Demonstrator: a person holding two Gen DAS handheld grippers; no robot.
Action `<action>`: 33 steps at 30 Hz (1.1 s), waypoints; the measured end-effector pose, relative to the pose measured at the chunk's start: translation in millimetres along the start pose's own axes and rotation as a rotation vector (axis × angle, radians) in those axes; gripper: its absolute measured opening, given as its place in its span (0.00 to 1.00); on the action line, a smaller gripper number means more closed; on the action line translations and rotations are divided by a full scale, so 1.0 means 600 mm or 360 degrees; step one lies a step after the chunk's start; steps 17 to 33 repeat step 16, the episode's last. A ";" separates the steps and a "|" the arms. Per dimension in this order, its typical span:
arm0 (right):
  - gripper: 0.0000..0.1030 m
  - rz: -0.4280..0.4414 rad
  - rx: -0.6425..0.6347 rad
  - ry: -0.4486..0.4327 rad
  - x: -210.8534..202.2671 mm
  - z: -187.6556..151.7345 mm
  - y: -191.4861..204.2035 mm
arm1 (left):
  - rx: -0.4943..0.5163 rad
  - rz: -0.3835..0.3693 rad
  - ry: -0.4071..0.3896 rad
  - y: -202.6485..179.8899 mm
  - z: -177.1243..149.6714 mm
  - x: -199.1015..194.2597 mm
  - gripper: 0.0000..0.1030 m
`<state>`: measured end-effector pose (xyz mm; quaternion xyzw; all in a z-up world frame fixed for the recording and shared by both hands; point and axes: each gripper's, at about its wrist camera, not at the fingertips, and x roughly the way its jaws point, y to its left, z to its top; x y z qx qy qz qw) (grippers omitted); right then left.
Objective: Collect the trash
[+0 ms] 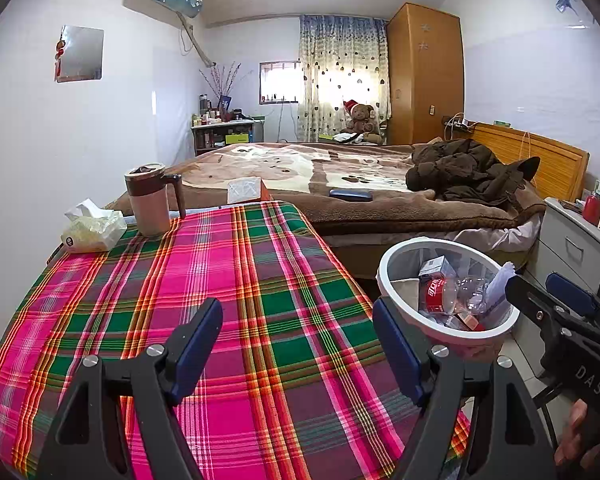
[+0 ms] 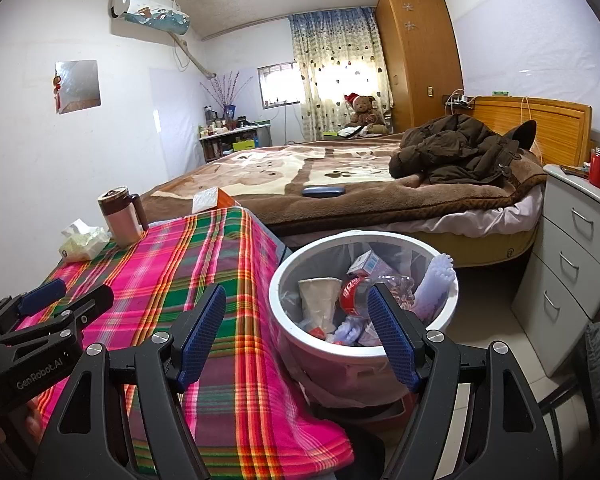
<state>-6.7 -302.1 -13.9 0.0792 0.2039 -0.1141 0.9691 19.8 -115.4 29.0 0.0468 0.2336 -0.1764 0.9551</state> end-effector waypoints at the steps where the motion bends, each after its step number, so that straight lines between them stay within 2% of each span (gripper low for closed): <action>1: 0.73 0.0000 0.0001 0.0001 0.000 0.000 0.001 | -0.0005 -0.0002 0.0002 0.000 0.000 0.000 0.77; 33: 0.73 0.0002 -0.0003 0.0004 -0.001 -0.002 0.002 | -0.0016 -0.0003 0.0012 0.003 -0.001 0.001 0.77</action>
